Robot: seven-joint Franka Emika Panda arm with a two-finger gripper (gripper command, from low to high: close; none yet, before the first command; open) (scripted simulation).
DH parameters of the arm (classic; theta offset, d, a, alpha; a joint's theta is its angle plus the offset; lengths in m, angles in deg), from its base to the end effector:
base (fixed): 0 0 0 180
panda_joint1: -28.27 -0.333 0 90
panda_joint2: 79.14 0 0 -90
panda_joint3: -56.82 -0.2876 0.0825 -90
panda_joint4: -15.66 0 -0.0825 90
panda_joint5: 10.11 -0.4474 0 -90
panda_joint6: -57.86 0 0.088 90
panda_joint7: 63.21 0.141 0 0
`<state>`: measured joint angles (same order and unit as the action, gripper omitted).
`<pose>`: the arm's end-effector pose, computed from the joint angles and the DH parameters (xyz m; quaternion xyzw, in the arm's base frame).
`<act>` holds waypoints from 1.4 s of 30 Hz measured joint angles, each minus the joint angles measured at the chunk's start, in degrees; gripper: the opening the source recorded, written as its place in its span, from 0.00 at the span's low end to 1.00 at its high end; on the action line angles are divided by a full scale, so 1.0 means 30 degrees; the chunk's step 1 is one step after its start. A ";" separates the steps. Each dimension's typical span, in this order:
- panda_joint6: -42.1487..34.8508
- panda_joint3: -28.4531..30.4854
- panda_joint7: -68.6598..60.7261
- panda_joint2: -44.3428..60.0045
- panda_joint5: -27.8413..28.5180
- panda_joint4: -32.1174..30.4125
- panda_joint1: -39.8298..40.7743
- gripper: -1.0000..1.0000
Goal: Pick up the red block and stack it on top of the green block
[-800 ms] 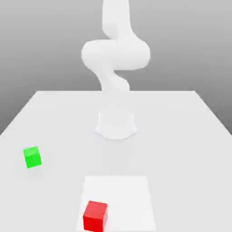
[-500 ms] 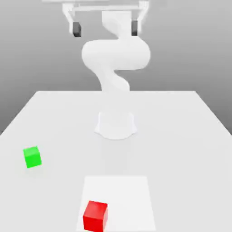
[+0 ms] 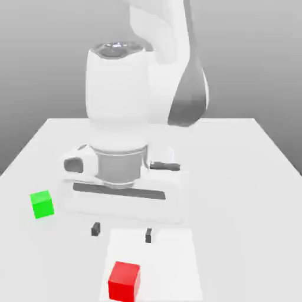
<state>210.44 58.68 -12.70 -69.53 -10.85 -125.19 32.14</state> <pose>0.5122 -0.0525 0.1166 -0.8793 0.4760 -0.0170 0.0074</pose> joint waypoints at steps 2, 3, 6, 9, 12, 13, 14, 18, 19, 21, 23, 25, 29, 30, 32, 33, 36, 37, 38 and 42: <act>0.0853 -0.0016 -0.0010 0.1385 -0.0101 0.0002 0.0060 0.50; 0.1374 -0.0070 -0.0033 0.2077 -0.0141 0.0077 0.0117 0.50; 0.2987 -0.0169 -0.0123 0.4036 -0.0280 0.0350 0.0195 0.00; 0.2990 -0.0173 -0.0113 0.4036 -0.0271 0.0350 0.0198 0.00; 0.3234 -0.0199 -0.0111 0.4324 -0.0273 0.0393 0.0224 0.00; 0.3063 -0.0190 -0.0099 0.4124 -0.0256 0.0360 0.0218 0.00; 0.2686 -0.0167 -0.0076 0.3678 -0.0224 0.0290 0.0202 0.00; 0.0657 -0.0013 0.0118 0.1200 -0.0073 -0.0155 0.0237 0.00; 0.0484 0.0344 0.0466 0.0746 -0.0095 -0.0440 0.0474 0.00; 0.0346 0.1221 0.1354 -0.0050 -0.0122 -0.1104 0.1087 0.00; 0.0305 0.2198 0.2359 -0.0801 -0.0083 -0.1810 0.1738 0.00; 0.0267 0.3120 0.3498 -0.1548 0.0098 -0.2522 0.2754 0.00; 0.0211 0.4344 0.5980 -0.3065 0.0746 -0.3951 0.5432 0.00; 0.0198 0.4631 0.6641 -0.3448 0.0963 -0.4309 0.6059 0.00; 0.0168 0.5143 0.7967 -0.4221 0.1401 -0.5023 0.7181 0.00; 0.0150 0.5347 0.8633 -0.4609 0.1630 -0.5379 0.7728 0.00; 0.0095 0.6034 1.0648 -0.5781 0.2349 -0.6441 0.9307 0.00; 0.0166 0.6294 1.1213 -0.6029 0.2533 -0.6743 0.9784 0.00; 0.0538 0.6463 1.1343 -0.5795 0.2406 -0.6884 0.9937 0.00; 0.2931 0.6570 1.0017 -0.3338 0.0225 -0.6943 0.9634 0.00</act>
<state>219.23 78.39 17.35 -79.54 -10.17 -146.02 61.04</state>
